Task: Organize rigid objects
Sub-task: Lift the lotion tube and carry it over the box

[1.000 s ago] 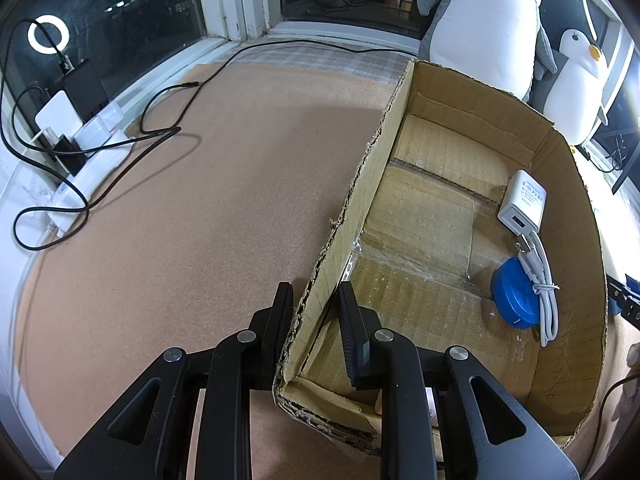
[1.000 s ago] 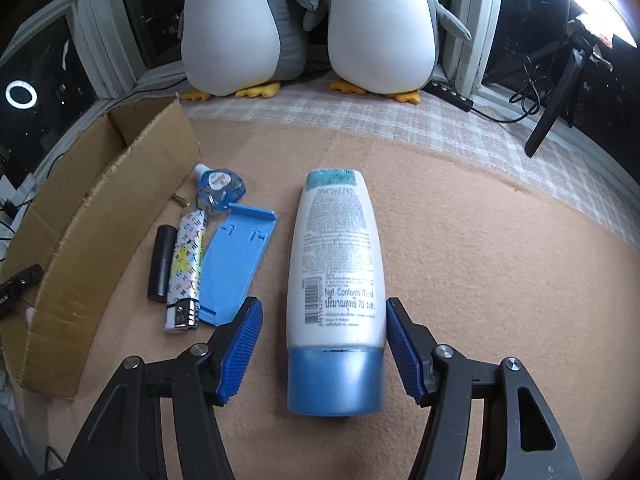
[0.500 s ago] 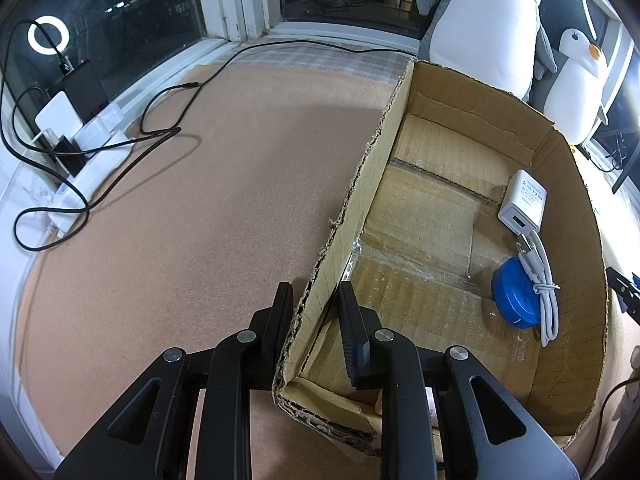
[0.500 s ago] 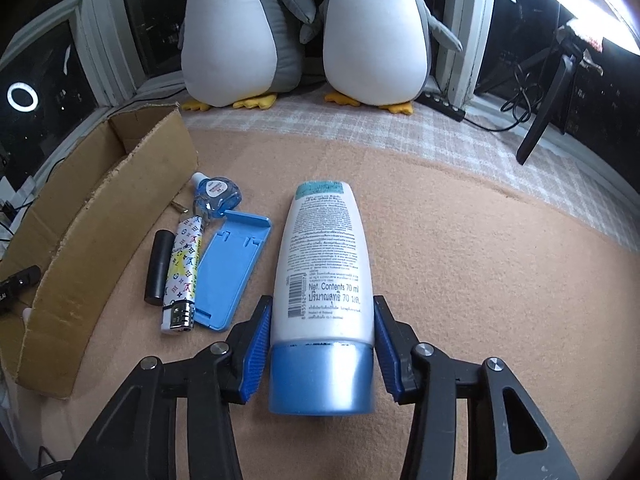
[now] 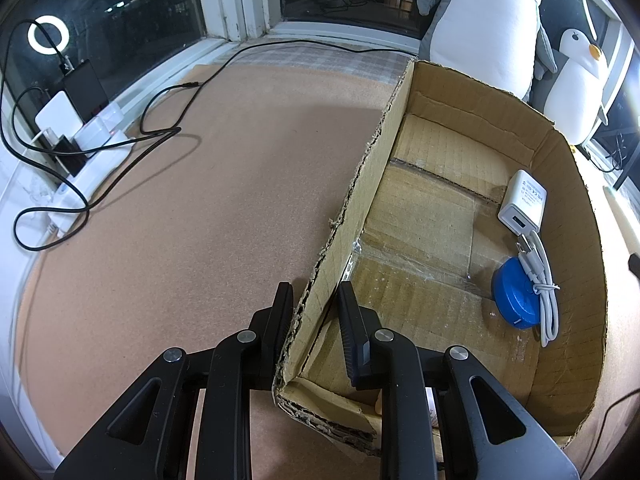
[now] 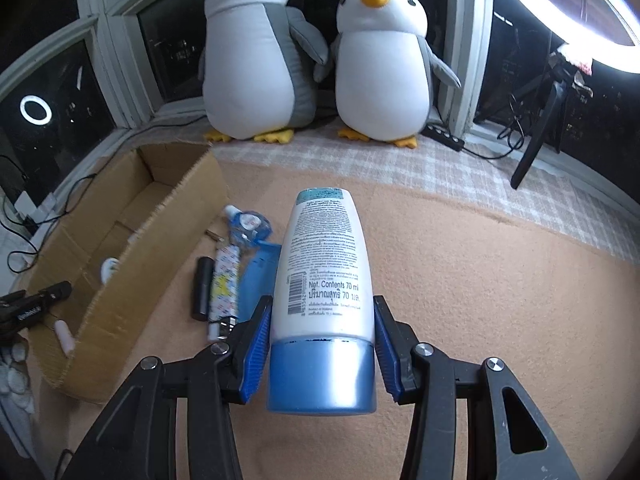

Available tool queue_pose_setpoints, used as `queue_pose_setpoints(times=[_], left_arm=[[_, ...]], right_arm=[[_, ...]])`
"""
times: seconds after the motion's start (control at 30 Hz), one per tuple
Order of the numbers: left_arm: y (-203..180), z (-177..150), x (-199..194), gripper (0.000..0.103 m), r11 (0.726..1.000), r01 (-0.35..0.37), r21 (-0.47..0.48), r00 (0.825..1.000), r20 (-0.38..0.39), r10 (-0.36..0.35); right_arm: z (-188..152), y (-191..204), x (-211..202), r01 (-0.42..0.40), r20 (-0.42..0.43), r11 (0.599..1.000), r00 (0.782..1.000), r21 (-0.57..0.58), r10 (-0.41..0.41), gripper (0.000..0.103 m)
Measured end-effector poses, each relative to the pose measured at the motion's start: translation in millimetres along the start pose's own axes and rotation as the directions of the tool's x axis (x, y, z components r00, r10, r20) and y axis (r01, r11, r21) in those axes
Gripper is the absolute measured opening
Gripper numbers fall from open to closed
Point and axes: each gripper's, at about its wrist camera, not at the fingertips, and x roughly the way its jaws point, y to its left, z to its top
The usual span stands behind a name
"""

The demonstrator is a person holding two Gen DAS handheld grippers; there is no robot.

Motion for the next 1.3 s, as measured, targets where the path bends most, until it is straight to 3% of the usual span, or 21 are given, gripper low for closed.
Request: queue_pose_setpoints(times=[0.3, 0.77, 1.3], left_arm=[[0, 0, 0, 0.021, 1.000, 0.001, 0.000, 1.000, 0.001, -0.001], [0, 0, 0, 0.021, 1.000, 0.000, 0.000, 1.000, 0.001, 0.000], [0, 0, 0, 0.021, 1.000, 0.001, 0.001, 1.000, 0.001, -0.001]], right_arm=[[20, 52, -24, -0.086, 0.047, 0.994, 0.995, -0.071, 0.089, 0.043], [26, 147, -21, -0.199, 0.021, 0.959, 0.978, -0.201, 0.207, 0.043], [14, 179, 3, -0.247, -0.050, 0.943, 0.969, -0.224, 0.242, 0.043]])
